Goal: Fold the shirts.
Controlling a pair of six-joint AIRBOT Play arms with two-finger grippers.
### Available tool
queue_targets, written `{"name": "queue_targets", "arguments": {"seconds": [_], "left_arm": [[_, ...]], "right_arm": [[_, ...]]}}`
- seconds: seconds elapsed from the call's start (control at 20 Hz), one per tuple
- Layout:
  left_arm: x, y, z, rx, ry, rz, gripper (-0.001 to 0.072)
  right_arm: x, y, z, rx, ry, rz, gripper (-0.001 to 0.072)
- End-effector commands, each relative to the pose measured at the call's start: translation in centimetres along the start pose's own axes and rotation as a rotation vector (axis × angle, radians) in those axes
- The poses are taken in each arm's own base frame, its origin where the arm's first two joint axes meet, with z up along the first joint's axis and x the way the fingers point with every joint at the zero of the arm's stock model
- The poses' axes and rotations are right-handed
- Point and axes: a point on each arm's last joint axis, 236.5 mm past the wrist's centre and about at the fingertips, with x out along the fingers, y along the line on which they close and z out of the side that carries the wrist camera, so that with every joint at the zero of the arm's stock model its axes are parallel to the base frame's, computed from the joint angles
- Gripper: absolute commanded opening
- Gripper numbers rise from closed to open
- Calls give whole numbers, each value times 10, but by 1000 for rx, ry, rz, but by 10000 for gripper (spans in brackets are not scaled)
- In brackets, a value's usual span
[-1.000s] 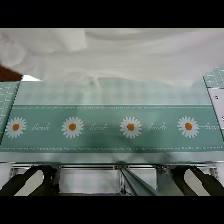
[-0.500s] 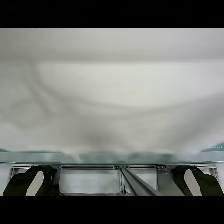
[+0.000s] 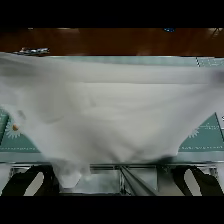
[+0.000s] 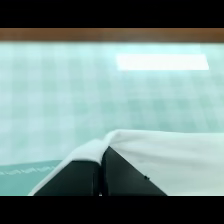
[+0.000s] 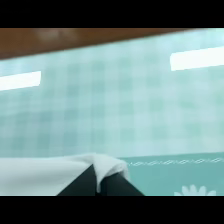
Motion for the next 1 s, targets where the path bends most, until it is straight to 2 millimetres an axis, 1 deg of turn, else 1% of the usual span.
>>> {"name": "queue_targets", "arguments": {"seconds": [0.0,0.05,0.1,0.2,0.3,0.4,0.45,0.5,0.6,0.7,0.8,0.85,0.9,0.95], "left_arm": [[107,35,-29,-132,94,5,17],[134,42,-30,-166,111,-2,17],[162,48,-30,-202,120,-16,17],[213,59,-30,-259,141,-34,17],[259,70,-32,-303,182,-43,17],[296,80,-35,-315,231,-44,17],[311,84,-39,-322,260,-48,17],[324,86,-45,-335,293,-53,17],[342,87,-59,-355,350,-68,17],[351,85,-73,-380,398,-88,17],[352,83,-81,-382,429,-95,17],[348,81,-81,-400,440,-106,17],[342,79,-77,-454,444,-128,17],[335,75,-74,-486,453,-168,17]], "right_arm": [[93,-25,-29,71,121,60,30],[122,-29,-38,73,173,74,30],[147,-29,-45,53,220,91,30],[203,-31,-44,35,236,99,30],[259,-40,-38,69,248,86,30],[304,-52,-37,105,289,83,30],[324,-57,-37,114,313,83,30],[339,-62,-38,122,336,83,30],[363,-67,-41,141,377,87,30],[377,-70,-46,162,411,90,30],[380,-69,-51,171,427,96,30],[377,-68,-52,167,437,101,30],[372,-67,-54,160,454,106,30],[365,-66,-56,157,475,113,30]]}}
